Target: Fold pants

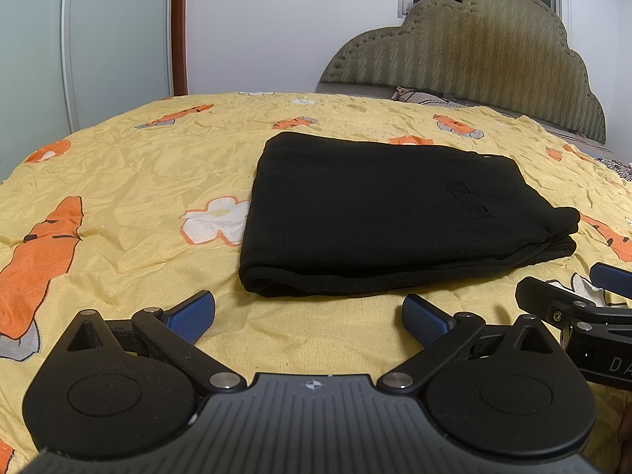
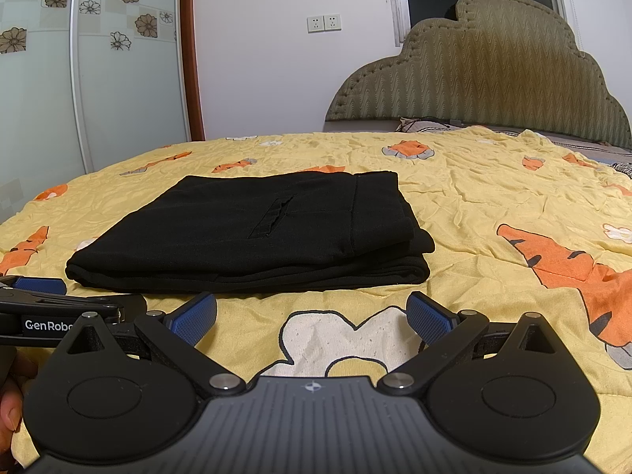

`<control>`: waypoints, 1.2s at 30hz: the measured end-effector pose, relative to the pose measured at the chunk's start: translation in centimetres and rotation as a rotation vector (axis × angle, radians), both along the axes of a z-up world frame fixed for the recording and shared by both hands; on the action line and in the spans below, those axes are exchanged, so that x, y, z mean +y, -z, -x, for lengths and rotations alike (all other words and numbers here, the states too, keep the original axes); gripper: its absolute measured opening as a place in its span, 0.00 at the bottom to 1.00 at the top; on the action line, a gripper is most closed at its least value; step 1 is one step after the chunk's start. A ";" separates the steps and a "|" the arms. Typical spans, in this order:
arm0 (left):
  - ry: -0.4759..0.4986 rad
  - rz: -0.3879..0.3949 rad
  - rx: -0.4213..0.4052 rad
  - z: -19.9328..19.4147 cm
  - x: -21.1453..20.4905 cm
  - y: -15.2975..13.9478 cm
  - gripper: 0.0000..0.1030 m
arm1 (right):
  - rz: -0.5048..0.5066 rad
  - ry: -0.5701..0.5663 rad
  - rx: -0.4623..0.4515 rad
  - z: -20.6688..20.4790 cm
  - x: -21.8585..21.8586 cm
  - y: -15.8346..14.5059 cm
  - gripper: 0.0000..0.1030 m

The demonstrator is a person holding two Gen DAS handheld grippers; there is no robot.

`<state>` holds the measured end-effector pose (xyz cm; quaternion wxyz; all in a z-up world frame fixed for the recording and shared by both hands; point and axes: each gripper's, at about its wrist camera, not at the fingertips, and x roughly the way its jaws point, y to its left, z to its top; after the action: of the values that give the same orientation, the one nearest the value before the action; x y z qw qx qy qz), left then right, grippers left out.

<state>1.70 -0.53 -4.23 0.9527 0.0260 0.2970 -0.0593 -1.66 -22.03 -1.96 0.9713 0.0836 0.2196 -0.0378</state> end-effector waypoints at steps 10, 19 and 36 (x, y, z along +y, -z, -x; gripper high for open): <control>0.000 0.000 0.000 0.0 0.0 0.0 0.99 | 0.000 0.000 0.000 0.0 0.0 0.0 1.00; 0.000 -0.001 0.001 0.0 0.0 0.0 0.99 | 0.000 0.000 0.001 -0.1 0.0 0.0 1.00; 0.007 -0.005 0.014 -0.2 0.1 0.0 1.00 | -0.046 -0.039 0.038 -0.1 -0.9 -0.3 1.00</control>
<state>1.87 -0.40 -4.25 0.9503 0.0290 0.3036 -0.0622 -1.56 -22.90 -1.70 0.9652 0.1009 0.2406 -0.0156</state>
